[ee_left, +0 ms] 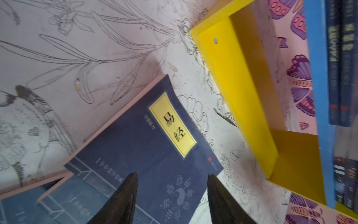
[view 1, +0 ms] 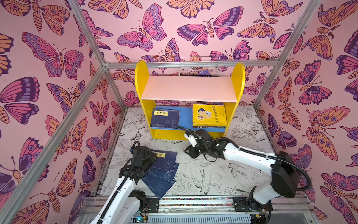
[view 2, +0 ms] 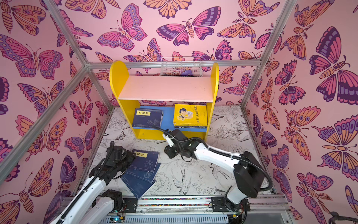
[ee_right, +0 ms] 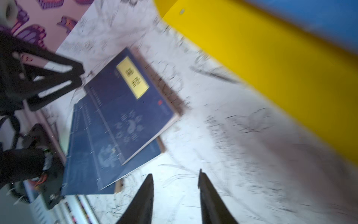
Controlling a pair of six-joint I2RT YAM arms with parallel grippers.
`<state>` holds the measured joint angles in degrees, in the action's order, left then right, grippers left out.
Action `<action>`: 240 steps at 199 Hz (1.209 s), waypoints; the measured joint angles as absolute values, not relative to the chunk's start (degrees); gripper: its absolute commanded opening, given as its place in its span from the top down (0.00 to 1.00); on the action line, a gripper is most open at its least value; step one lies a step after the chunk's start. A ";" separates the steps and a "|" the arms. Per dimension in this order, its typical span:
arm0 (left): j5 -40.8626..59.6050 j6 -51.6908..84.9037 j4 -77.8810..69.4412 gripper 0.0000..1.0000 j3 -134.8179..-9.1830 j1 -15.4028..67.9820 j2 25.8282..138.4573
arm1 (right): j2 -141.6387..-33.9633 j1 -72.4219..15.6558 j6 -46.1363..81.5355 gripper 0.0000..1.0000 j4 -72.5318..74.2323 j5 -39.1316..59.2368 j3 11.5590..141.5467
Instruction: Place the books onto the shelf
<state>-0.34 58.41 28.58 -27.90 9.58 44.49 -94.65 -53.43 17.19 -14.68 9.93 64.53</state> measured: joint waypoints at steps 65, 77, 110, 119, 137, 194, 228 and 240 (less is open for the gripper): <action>-4.47 53.21 26.98 0.43 -27.66 1.34 53.12 | -110.85 -54.89 16.60 0.34 -14.33 22.65 73.43; -4.05 53.21 25.56 0.43 -27.16 0.82 55.83 | -112.33 -54.83 16.67 0.33 -14.44 23.59 75.44; -2.37 54.06 22.24 0.45 -25.87 0.84 61.56 | -115.59 -54.11 17.67 0.33 -16.05 24.53 78.76; -2.50 54.41 21.28 0.45 -25.43 1.26 62.30 | -116.05 -53.76 18.02 0.33 -16.67 24.51 78.89; -2.81 55.07 19.18 0.45 -24.73 2.90 62.85 | -116.62 -53.04 18.48 0.34 -17.98 24.49 78.94; -2.98 56.66 13.54 0.49 -23.75 5.61 65.41 | -118.63 -51.81 20.27 0.37 -19.27 24.80 79.90; -3.03 56.69 11.25 0.62 -23.75 6.39 66.57 | -119.09 -51.70 20.99 0.40 -18.85 25.23 80.68; -3.03 56.66 10.90 0.64 -23.75 6.50 66.57 | -119.11 -51.35 21.17 0.41 -18.98 24.95 81.32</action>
<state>-3.03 56.66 10.90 -23.75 6.50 66.57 -119.11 -51.35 21.17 -18.98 24.95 81.32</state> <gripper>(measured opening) 0.379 0.598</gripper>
